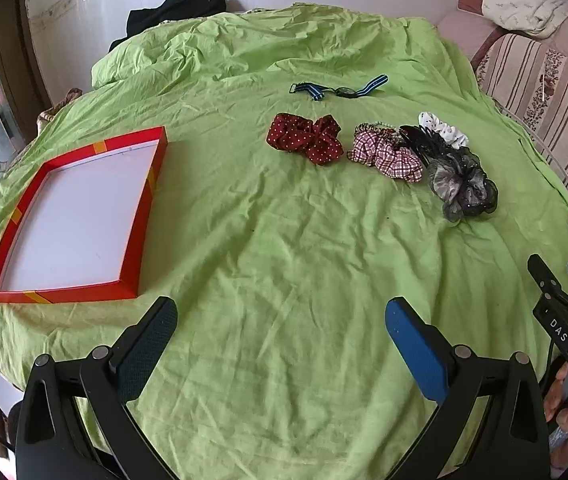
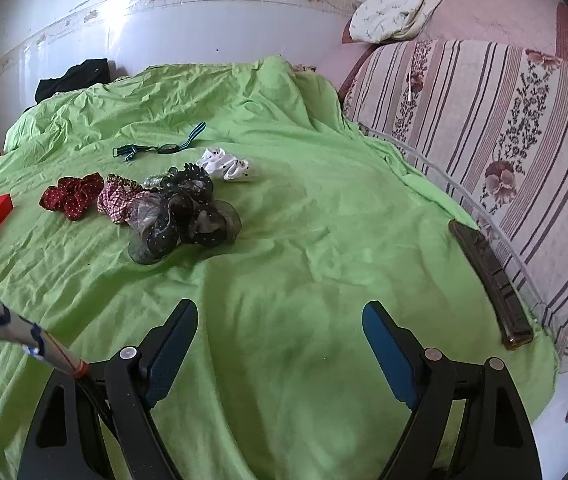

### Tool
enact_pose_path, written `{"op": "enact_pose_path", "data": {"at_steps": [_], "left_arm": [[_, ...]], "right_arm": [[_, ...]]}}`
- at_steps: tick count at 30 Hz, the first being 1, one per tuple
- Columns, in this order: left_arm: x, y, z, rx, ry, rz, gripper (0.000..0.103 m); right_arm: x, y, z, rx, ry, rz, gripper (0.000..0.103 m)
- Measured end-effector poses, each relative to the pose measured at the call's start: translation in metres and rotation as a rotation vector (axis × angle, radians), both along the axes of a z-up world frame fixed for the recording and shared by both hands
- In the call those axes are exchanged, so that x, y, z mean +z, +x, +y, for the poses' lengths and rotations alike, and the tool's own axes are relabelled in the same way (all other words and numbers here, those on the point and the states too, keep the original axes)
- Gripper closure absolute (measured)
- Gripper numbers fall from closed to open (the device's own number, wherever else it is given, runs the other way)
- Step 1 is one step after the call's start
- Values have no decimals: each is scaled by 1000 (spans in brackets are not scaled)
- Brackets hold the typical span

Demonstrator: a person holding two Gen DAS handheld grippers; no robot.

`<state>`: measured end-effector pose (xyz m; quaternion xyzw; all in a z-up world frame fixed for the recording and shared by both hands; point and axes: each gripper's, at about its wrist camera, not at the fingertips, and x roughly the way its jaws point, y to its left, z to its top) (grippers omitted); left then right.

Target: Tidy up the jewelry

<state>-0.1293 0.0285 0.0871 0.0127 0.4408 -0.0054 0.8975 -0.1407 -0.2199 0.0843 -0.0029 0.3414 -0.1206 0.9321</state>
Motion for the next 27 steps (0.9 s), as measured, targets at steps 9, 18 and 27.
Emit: {"op": "enact_pose_path", "data": {"at_steps": [9,18,27], "left_arm": [[-12,8,-8,-6,3,22,0],[-19,11,-10,-10,9,70,0],[-18,8,-9,-16,7,73,0]], "right_arm": [[-7,6,-2,2,44,21,15],[-11,10,0,13,67,48,15],[-14,11,2,23,65,64,15]]}}
